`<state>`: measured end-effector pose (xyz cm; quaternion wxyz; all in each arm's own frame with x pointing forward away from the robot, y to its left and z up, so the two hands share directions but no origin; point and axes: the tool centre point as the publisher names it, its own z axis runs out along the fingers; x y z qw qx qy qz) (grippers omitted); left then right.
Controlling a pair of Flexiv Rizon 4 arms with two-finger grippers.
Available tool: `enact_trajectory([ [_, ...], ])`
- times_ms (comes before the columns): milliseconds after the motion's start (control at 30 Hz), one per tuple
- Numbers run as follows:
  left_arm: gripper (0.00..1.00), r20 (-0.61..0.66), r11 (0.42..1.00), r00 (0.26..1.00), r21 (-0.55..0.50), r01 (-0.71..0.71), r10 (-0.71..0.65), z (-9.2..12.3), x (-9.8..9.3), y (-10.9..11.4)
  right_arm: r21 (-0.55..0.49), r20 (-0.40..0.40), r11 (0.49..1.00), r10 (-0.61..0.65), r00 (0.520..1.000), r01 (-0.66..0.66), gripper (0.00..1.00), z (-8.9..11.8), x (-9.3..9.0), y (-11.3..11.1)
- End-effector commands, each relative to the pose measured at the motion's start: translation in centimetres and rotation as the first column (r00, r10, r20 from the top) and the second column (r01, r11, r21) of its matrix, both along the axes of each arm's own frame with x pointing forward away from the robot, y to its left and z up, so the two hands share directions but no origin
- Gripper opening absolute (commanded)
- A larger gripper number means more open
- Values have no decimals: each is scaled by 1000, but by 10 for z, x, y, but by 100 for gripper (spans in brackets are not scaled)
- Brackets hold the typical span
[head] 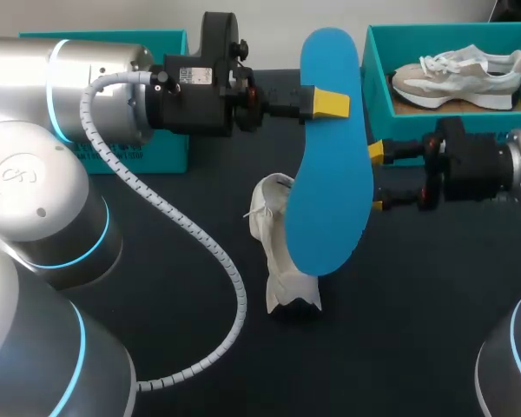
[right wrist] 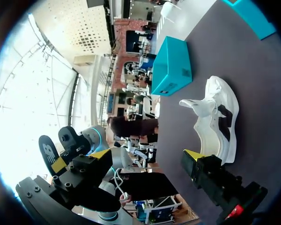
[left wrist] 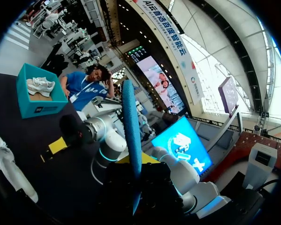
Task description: Take the shoe out of the shoebox, open the shoe tongue, remove and reinsert the insole, then place the shoe into the shoebox
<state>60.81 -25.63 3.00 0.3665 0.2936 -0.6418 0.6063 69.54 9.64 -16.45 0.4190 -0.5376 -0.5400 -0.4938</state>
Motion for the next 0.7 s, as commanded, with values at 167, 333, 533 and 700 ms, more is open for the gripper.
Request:
enact_trajectory([
  [167,0,0,1000,1000,1,-1,1,0,-1,0,-1,0,1000,-2,1000,2,100,0,0,2],
  [333,0,187,997,982,-73,-3,17,-8,-7,9,-1,0,1000,-2,1000,2,100,0,0,2],
  [533,0,484,991,871,-129,-27,87,-27,-2,25,-1,0,1000,-2,1000,2,100,0,0,2],
  [700,0,735,993,672,-120,-6,93,-34,11,42,-1,0,1000,-2,1000,2,100,0,0,2],
])
